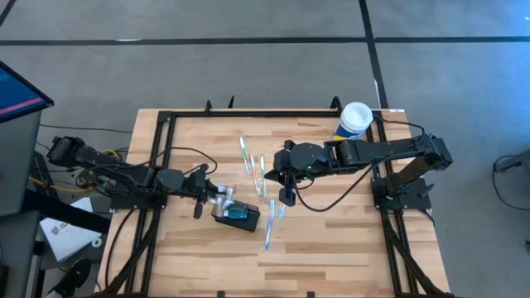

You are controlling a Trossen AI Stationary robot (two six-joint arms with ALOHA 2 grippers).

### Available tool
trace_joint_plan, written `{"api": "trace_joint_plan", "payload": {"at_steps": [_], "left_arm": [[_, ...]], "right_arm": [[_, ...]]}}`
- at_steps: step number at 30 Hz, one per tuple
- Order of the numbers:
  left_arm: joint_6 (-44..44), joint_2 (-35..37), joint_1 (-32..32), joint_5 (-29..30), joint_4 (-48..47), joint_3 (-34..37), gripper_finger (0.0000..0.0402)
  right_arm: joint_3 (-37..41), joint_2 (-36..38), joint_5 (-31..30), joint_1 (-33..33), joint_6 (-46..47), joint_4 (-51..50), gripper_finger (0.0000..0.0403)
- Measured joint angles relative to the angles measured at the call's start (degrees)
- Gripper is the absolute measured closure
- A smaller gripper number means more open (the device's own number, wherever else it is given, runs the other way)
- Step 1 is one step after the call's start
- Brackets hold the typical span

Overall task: Pick & Place toothbrushing station
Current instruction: Put the purple toothbrush into the wire organizer

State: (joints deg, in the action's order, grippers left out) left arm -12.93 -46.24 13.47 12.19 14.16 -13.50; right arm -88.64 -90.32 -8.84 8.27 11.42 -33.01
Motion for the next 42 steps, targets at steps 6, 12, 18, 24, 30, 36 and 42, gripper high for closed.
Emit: {"api": "trace_joint_plan", "payload": {"at_steps": [6,12,18,24,30,36,42], "left_arm": [[0.0,0.1,0.0,0.0,0.6,0.1,0.0373],[0.0,0.1,0.0,0.1,0.6,0.1,0.0356],[0.1,0.1,0.0,0.3,0.7,0.1,0.0321],[0.5,0.1,0.0,0.3,0.8,0.1,0.029],[0.8,0.1,0.0,0.3,0.9,0.1,0.0271],[2.5,0.8,0.0,1.6,1.0,0.1,0.0262],[3.2,4.2,0.0,1.6,1.0,0.1,0.026]], "right_arm": [[0.0,0.0,0.0,0.0,0.0,0.0,0.0403],[0.0,0.0,0.0,0.0,0.2,0.0,0.0403],[0.0,0.0,0.0,0.0,0.2,0.0,0.0403],[0.0,0.0,0.0,0.0,0.2,0.0,0.0403],[0.0,0.0,0.0,0.0,0.2,0.0,0.0403],[0.0,0.0,0.0,0.0,0.2,0.0,0.0403],[0.0,0.0,0.0,0.0,0.2,-0.7,0.0403]]}}
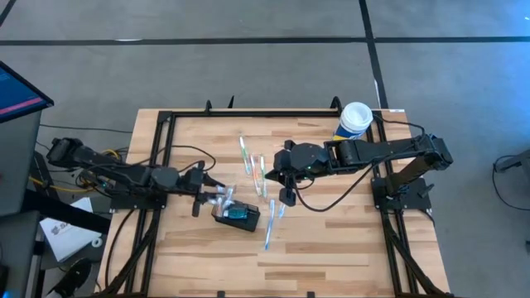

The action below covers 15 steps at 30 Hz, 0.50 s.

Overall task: Pick & Place toothbrushing station
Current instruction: Put the purple toothbrush into the wire organizer, then put the blue mouthwash into the wire organizer

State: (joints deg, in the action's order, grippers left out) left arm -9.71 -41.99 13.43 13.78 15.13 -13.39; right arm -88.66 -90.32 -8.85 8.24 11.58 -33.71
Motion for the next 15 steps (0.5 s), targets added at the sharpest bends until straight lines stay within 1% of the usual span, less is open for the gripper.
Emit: {"api": "trace_joint_plan", "payload": {"at_steps": [5,10,15], "left_arm": [[0.9,2.9,0.0,0.2,0.0,0.0,0.0261],[2.4,5.0,0.0,0.2,0.0,0.0,0.0261],[3.9,6.7,0.0,0.2,0.0,0.0,0.0261]], "right_arm": [[0.0,0.0,-0.1,-0.6,1.6,-3.3,0.0403],[0.1,0.0,-0.2,-1.6,3.7,-8.8,0.0403],[2.8,0.0,-0.2,-3.3,7.8,-11.9,0.0403]]}}
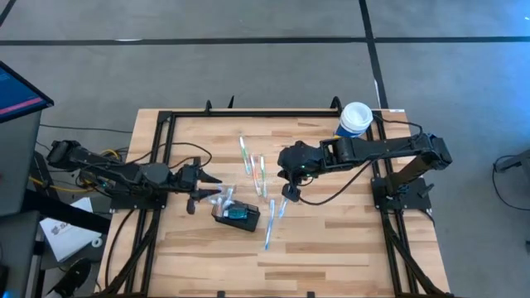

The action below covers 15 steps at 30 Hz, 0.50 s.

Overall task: Pick & Place toothbrushing station
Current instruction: Put the blue mouthwash into the wire organizer

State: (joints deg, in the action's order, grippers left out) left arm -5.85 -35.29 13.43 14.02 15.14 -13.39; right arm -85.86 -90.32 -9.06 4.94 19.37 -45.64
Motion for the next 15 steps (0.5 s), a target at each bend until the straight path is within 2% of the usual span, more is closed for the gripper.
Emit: {"api": "trace_joint_plan", "payload": {"at_steps": [4,11,15], "left_arm": [[0.3,1.4,0.0,0.8,-0.1,0.0,0.0261],[3.4,3.6,0.0,1.0,-0.1,0.0,0.0261],[4.1,4.2,0.0,1.0,0.0,0.0,0.0261]], "right_arm": [[2.3,0.1,0.0,-1.7,3.7,-1.9,0.0392],[7.3,0.1,0.0,-4.7,10.6,-4.7,0.0333],[11.3,0.0,-0.2,-6.1,13.6,-4.6,0.0314]]}}
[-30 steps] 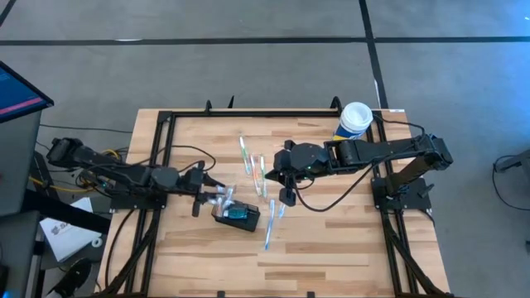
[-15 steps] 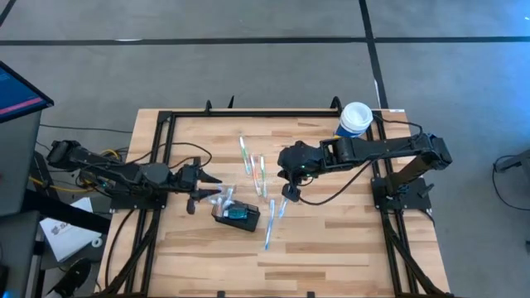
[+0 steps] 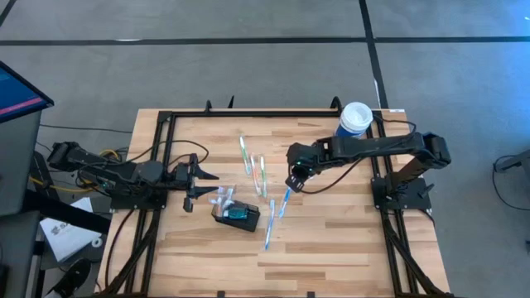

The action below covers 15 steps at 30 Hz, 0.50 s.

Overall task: Pick & Place toothbrushing station
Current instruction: Put the blue mouthwash into the wire organizer

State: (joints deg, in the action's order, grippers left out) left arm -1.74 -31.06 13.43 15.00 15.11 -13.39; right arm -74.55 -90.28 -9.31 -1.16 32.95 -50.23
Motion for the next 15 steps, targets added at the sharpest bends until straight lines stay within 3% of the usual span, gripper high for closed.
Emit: {"api": "trace_joint_plan", "payload": {"at_steps": [15], "left_arm": [[0.0,-0.1,0.0,0.0,0.2,0.0,0.0261]], "right_arm": [[14.4,0.0,0.0,-3.4,11.7,4.4,0.0282]]}}
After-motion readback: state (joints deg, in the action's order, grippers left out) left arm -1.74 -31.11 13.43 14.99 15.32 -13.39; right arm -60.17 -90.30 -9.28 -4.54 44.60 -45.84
